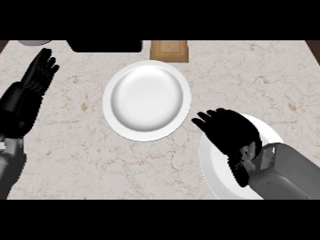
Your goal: Pick the pear from the plate and place it in the plate
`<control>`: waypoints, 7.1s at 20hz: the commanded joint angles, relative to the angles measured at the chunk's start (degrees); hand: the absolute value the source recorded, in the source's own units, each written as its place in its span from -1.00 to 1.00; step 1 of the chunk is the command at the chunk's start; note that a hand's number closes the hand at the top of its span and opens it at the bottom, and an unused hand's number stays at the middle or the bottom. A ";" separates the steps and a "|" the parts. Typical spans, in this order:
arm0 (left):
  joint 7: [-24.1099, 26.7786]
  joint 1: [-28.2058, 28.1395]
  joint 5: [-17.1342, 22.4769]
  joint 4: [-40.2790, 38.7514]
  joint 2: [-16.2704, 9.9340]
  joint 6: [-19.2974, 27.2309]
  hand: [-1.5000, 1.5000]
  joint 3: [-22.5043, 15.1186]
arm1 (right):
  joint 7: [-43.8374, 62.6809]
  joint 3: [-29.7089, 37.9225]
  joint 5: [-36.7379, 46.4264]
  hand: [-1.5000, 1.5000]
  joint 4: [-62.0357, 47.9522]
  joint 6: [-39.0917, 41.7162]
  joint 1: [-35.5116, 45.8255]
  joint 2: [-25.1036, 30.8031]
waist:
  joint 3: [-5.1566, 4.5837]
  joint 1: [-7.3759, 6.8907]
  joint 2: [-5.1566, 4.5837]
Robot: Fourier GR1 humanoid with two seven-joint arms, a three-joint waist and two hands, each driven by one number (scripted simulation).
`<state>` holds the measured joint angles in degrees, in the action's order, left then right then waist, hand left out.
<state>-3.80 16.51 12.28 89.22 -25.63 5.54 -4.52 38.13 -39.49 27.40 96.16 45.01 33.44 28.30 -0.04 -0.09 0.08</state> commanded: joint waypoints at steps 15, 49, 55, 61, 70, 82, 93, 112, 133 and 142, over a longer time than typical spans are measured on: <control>-1.66 -2.42 -3.52 3.77 3.40 -2.83 0.00 2.93 | -13.20 0.26 19.84 -1.00 -16.67 -4.55 -3.70 1.29 | 0.06 -0.26 -0.11; -2.43 -6.36 -5.70 3.44 4.37 -5.34 0.00 10.35 | 4.94 26.36 33.03 1.00 -6.06 -40.41 -25.95 -5.44 | -0.08 6.76 1.97; -3.22 -4.27 -6.22 5.19 5.62 -5.19 0.00 8.56 | 11.43 19.06 36.00 1.00 18.87 -40.52 -31.88 -11.71 | -0.05 3.25 1.02; -3.18 0.14 -5.92 1.79 5.34 -6.67 0.00 8.58 | 14.06 11.42 38.29 1.00 32.57 -41.39 -30.17 -17.88 | -0.01 1.59 0.22; -1.36 -0.97 -6.59 1.13 6.08 -9.10 0.00 9.03 | 21.94 12.08 36.29 1.00 21.37 -31.33 -6.61 -28.10 | 0.00 -0.37 -0.11; -3.01 1.44 -8.62 1.62 8.41 -8.31 0.00 7.37 | 20.28 12.46 22.81 1.00 -15.87 -57.83 12.47 -28.29 | 0.02 -1.39 -0.40; -0.47 1.03 -8.03 -0.58 8.98 -10.70 0.00 7.43 | 12.92 9.11 12.58 1.00 -51.02 -72.13 27.46 -28.30 | -0.03 -3.57 -1.10; -2.30 3.23 -8.08 0.93 9.61 -11.28 0.00 6.86 | -6.57 11.90 -11.06 -1.00 -59.29 -99.14 29.58 -28.30 | 0.06 -5.63 -1.42; -3.75 -1.62 -9.09 4.12 9.10 -10.61 0.00 10.51 | -22.45 18.64 -19.62 -1.00 -23.34 -92.84 -1.03 -16.72 | 0.04 0.54 0.16; -1.70 -2.31 -10.26 2.28 9.87 -10.88 0.00 10.98 | -24.67 20.93 -21.33 -1.00 -1.79 -87.01 -23.65 -7.84 | 0.03 0.62 0.05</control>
<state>-6.99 15.40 2.17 91.94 -15.53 -4.21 6.01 15.00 -19.25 6.25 87.07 -43.66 18.37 18.52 0.00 0.73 0.21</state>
